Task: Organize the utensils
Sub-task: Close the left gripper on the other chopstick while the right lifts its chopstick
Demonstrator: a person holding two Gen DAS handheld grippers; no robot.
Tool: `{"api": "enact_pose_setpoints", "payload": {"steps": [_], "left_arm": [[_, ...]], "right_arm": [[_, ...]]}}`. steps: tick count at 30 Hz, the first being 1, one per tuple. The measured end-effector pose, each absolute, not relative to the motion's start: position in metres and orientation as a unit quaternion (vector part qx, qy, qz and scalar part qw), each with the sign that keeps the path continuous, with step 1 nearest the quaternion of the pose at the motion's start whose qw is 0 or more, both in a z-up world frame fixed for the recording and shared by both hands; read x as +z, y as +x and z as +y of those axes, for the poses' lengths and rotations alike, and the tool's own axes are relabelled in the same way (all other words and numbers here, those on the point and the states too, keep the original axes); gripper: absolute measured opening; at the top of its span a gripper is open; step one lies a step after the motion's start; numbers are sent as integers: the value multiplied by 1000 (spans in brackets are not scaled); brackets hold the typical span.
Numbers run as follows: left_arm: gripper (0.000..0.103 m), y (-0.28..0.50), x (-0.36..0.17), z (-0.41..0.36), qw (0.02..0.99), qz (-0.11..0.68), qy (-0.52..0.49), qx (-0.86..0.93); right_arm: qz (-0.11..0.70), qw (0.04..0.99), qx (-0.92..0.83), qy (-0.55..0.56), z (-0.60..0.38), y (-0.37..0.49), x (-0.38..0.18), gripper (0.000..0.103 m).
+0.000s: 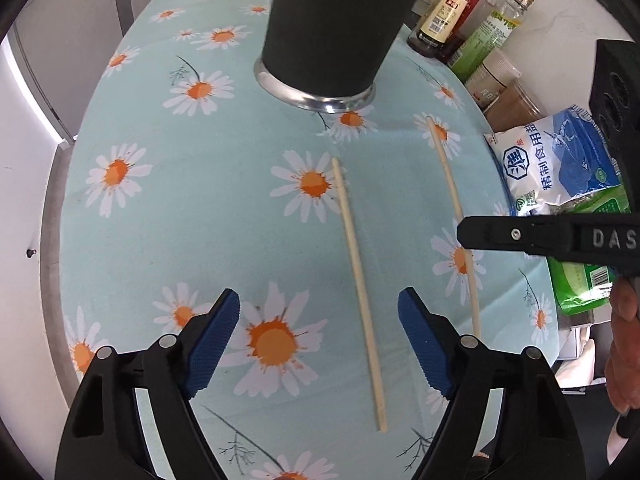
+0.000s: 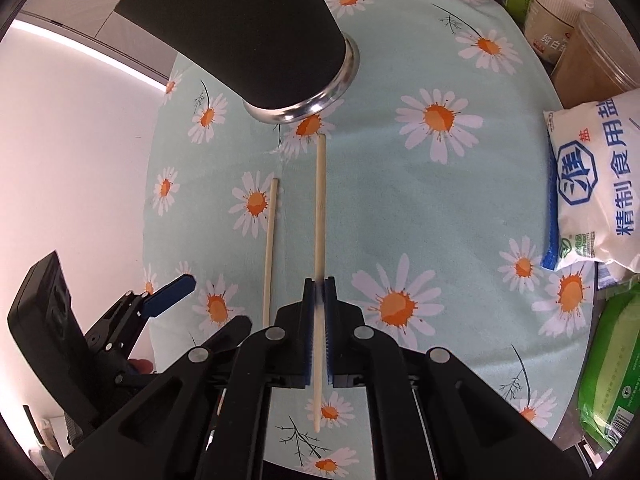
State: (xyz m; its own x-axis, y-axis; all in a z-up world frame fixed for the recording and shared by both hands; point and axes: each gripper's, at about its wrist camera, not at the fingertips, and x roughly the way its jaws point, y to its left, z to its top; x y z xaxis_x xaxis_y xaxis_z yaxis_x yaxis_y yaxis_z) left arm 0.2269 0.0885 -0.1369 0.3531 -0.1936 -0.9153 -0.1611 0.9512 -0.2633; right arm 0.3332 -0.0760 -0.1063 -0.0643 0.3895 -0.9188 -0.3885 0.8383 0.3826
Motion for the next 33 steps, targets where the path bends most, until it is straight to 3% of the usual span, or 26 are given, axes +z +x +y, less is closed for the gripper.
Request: {"api": "enact_pose_setpoints", "payload": {"steps": [7, 11, 14, 20, 29, 33], "left_arm": [[47, 251, -144, 77, 771, 618, -153, -8], [41, 263, -146, 73, 758, 636, -142, 2], [27, 272, -145, 69, 754, 645, -122, 11], [25, 280, -145, 56, 745, 660, -99, 19], [6, 298, -148, 41, 724, 683, -89, 45], [6, 304, -149, 35, 721, 684, -94, 52]], "right_arm": [[670, 684, 288, 5, -86, 333, -108, 5], [671, 681, 294, 12, -90, 333, -111, 5], [668, 680, 300, 20, -94, 334, -111, 5], [670, 676, 306, 28, -98, 336, -112, 5], [671, 668, 319, 40, -108, 341, -109, 5], [671, 666, 324, 41, -108, 339, -110, 5]]}}
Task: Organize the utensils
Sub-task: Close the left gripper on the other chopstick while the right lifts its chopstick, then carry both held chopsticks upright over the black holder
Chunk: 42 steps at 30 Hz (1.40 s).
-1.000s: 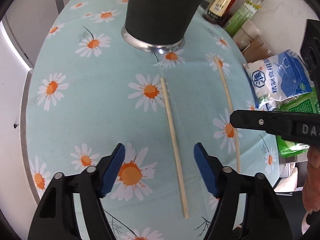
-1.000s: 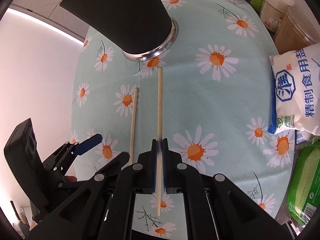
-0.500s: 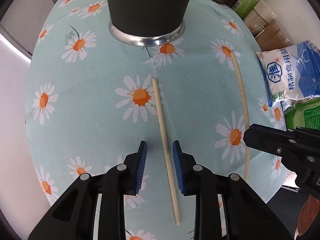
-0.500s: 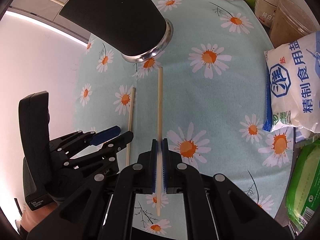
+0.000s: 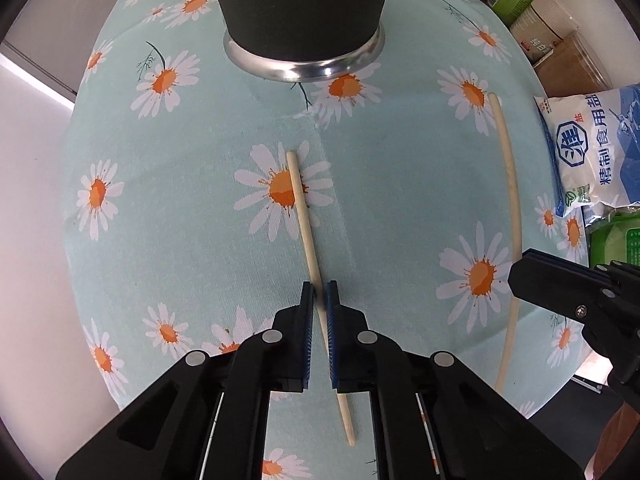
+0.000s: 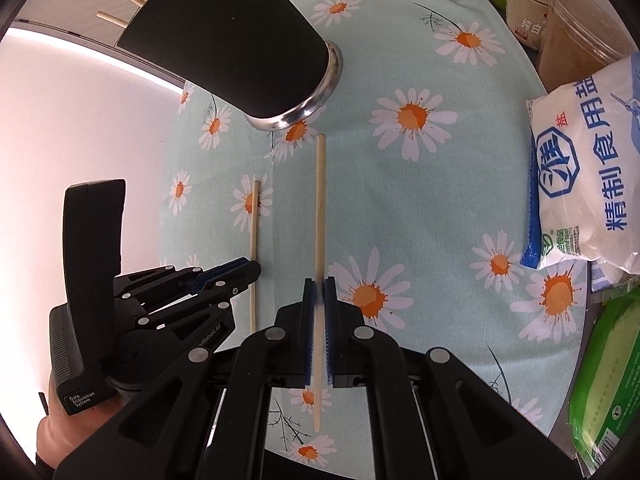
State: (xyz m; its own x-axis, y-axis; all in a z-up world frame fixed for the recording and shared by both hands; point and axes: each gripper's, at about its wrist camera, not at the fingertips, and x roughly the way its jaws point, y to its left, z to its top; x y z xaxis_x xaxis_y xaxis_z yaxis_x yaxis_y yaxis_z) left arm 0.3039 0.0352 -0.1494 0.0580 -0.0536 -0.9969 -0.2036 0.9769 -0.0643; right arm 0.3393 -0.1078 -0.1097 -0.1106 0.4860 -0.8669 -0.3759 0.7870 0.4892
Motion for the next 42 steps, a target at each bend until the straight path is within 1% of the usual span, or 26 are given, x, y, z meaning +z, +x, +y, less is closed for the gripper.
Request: {"api": "enact_pose_setpoints", "payload": {"steps": [10, 20, 27, 36, 42], "left_arm": [[4, 290, -145, 56, 732, 668, -130, 33], [4, 262, -124, 88, 759, 634, -149, -8], [4, 244, -101, 110, 784, 604, -142, -19], [4, 233, -78, 119, 815, 558, -152, -37], [4, 231, -58, 123, 835, 524, -160, -53]], "right_arm": [[669, 673, 314, 29, -95, 327, -106, 5], [660, 686, 305, 29, -68, 311, -93, 5], [640, 699, 318, 30, -42, 296, -81, 5], [604, 723, 331, 47, -36, 289, -75, 6], [554, 746, 363, 65, -36, 281, -56, 6]]}}
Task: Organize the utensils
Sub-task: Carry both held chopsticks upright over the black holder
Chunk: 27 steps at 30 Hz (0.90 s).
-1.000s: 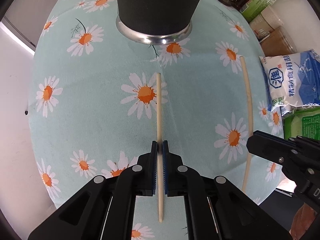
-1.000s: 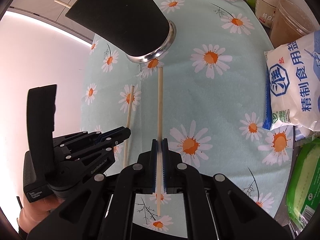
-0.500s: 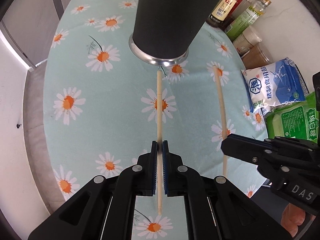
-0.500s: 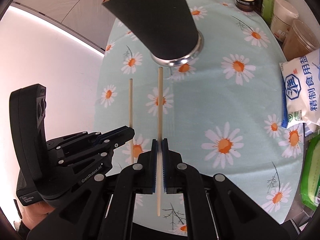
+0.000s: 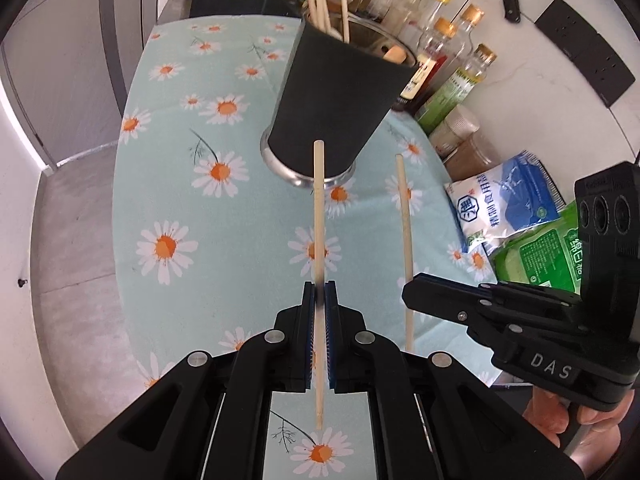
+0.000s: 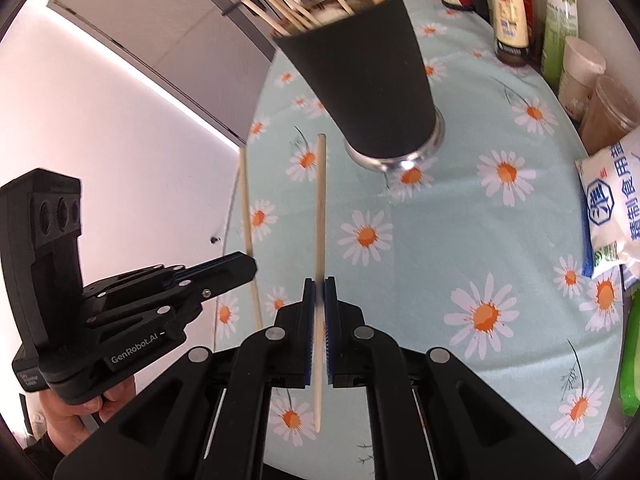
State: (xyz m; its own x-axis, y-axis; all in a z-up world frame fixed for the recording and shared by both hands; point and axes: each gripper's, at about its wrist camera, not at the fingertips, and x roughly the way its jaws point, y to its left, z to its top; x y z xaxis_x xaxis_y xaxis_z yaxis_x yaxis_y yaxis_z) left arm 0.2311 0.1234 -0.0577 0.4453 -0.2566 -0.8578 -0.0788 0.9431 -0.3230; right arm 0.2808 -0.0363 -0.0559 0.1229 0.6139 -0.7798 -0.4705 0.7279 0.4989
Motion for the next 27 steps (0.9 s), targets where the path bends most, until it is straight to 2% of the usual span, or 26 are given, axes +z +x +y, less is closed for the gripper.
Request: {"api": "enact_pose_setpoints", "payload": {"steps": [17, 27], "left_arm": [[4, 252, 18, 146, 905, 379, -163, -106], [4, 281, 54, 150, 934, 309, -132, -123]], "right_arm": [[368, 840, 384, 109, -48, 294, 13, 6], [305, 870, 372, 107, -36, 328, 45, 6]]}}
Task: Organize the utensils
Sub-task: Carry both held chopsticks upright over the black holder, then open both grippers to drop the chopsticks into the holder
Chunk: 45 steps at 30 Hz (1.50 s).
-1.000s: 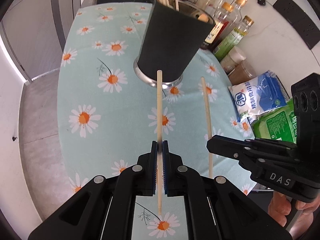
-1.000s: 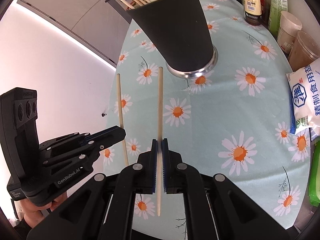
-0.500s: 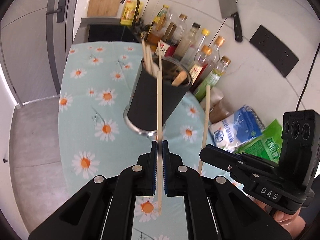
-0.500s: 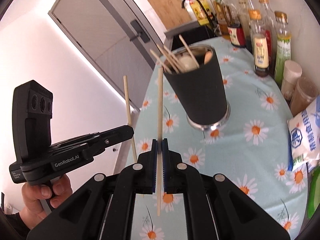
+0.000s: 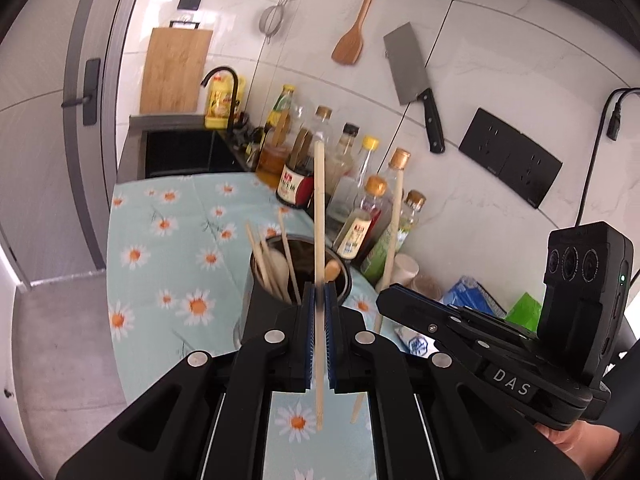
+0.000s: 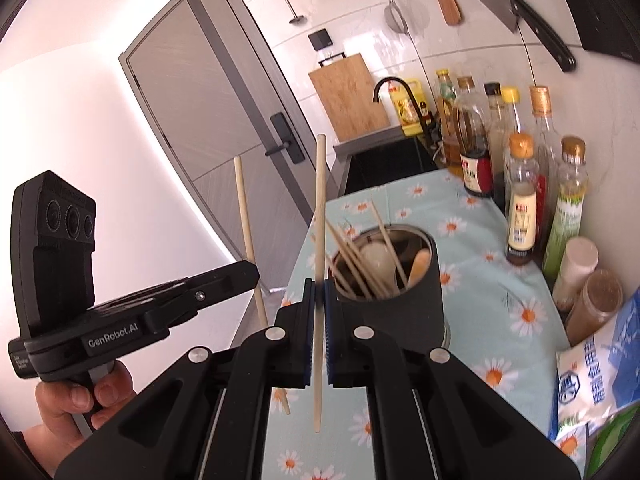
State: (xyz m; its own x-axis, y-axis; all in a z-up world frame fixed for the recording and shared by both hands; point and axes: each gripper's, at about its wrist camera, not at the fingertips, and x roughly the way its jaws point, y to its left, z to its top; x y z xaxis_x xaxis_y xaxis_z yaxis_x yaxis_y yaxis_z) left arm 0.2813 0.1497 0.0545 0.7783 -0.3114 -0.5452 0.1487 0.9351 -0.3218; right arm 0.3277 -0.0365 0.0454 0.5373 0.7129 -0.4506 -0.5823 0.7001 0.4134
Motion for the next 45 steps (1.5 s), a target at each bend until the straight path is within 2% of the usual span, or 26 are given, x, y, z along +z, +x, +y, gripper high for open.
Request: {"api": "enact_pose_setpoints", "payload": {"steps": [11, 19, 28, 45], "left_arm": [[4, 314, 86, 153, 950, 261, -108, -131], [4, 337, 106, 154, 958, 225, -111, -141], [4, 355, 101, 149, 964, 204, -96, -142], [4, 376, 57, 148, 957, 239, -98, -132]], "right_arm": [[209, 902, 363, 106, -35, 354, 85, 6], [184, 909, 353, 120, -36, 375, 93, 6], [176, 918, 339, 109, -32, 387, 92, 6], [225, 915, 319, 105, -23, 406, 53, 6]]}}
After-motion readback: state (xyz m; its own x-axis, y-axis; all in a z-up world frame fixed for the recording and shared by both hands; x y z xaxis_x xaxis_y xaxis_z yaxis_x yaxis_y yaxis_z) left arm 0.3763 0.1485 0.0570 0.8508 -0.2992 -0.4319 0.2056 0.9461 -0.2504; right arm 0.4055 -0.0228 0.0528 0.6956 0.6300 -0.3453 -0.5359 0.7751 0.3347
